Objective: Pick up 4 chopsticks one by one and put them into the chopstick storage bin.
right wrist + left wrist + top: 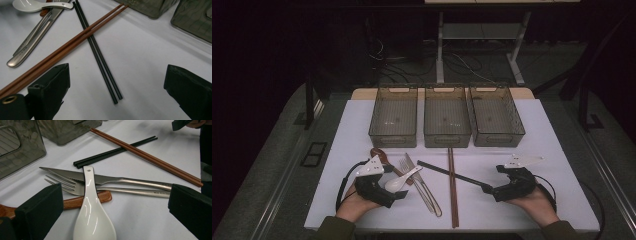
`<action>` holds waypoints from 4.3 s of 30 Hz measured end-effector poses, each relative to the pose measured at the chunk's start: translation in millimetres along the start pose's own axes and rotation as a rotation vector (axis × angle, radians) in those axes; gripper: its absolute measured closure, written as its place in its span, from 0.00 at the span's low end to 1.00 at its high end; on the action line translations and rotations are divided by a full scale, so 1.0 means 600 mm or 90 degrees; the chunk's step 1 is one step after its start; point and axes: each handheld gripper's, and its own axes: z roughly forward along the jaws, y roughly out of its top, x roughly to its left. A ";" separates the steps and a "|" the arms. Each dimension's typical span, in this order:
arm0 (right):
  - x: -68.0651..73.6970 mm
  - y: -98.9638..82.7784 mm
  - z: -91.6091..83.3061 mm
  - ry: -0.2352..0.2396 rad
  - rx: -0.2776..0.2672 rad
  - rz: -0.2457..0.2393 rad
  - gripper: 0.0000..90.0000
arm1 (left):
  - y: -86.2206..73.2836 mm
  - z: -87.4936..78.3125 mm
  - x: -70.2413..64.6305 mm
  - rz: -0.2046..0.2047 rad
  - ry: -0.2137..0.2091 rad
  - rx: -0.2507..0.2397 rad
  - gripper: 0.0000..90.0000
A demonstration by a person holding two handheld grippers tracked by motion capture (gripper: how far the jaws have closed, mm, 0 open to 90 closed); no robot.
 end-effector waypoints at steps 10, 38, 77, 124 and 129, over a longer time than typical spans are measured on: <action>0.003 0.021 0.020 0.018 0.006 -0.006 0.51 | 0.000 -0.002 0.001 0.000 0.001 -0.002 0.00; -0.006 0.083 0.108 0.004 0.058 -0.016 1.00 | -0.002 -0.005 0.002 -0.005 0.004 -0.006 0.00; -0.006 0.158 0.212 -0.038 0.102 0.005 1.00 | -0.004 -0.005 0.001 -0.005 0.003 -0.006 0.00; 0.038 0.175 0.241 -0.018 0.098 0.023 0.66 | -0.004 -0.005 0.002 -0.005 0.001 -0.003 0.00; 0.041 0.175 0.243 -0.031 0.103 0.005 0.70 | -0.004 -0.004 0.001 -0.004 0.001 -0.003 0.00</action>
